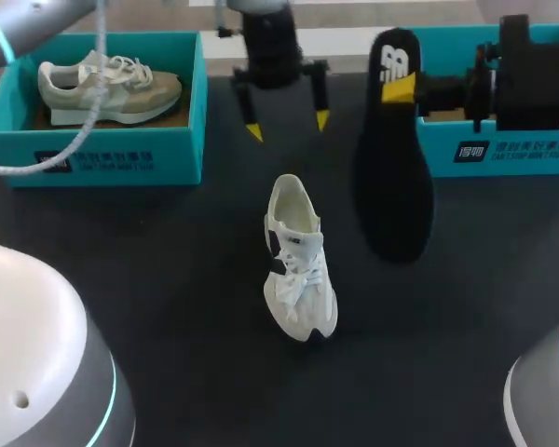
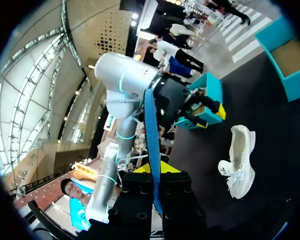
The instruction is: Take the shoe out of the shoebox, open the shoe tongue, remove and reinsert the insole, then place the shoe into the shoebox
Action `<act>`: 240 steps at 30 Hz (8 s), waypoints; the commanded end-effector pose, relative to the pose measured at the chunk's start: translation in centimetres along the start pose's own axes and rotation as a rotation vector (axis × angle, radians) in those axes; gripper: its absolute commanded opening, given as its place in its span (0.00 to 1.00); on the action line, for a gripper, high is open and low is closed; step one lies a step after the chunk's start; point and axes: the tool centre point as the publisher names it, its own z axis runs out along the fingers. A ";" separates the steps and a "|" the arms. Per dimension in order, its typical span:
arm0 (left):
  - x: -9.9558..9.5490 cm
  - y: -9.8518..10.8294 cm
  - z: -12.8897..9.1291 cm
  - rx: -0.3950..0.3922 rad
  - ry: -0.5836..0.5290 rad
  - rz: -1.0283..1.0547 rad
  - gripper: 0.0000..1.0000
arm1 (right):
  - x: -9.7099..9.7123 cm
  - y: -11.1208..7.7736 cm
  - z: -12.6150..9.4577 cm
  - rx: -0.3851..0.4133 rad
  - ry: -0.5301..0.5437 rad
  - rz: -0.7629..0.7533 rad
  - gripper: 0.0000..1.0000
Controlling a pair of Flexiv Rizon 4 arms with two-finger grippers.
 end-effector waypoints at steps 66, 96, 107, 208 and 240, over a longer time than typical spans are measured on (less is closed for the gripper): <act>1.1 -5.1 -7.1 -0.144 -1.331 0.162 1.00 | -7.4 12.6 15.9 0.023 0.097 0.550 0.00; -0.8 -4.6 -7.0 -0.146 -1.412 0.188 0.00 | -7.5 11.0 15.9 0.060 0.082 0.413 1.00; 1.9 -6.0 -7.6 -0.115 -1.416 0.161 0.00 | -9.3 8.7 10.1 0.052 0.133 0.238 1.00; 3.4 -11.3 -6.4 1.491 -0.607 -1.688 0.00 | -9.8 7.8 6.1 0.123 0.131 0.207 1.00; 4.5 -9.7 -0.1 1.719 -0.043 -2.073 0.00 | -8.8 5.5 7.1 0.066 -0.117 0.121 1.00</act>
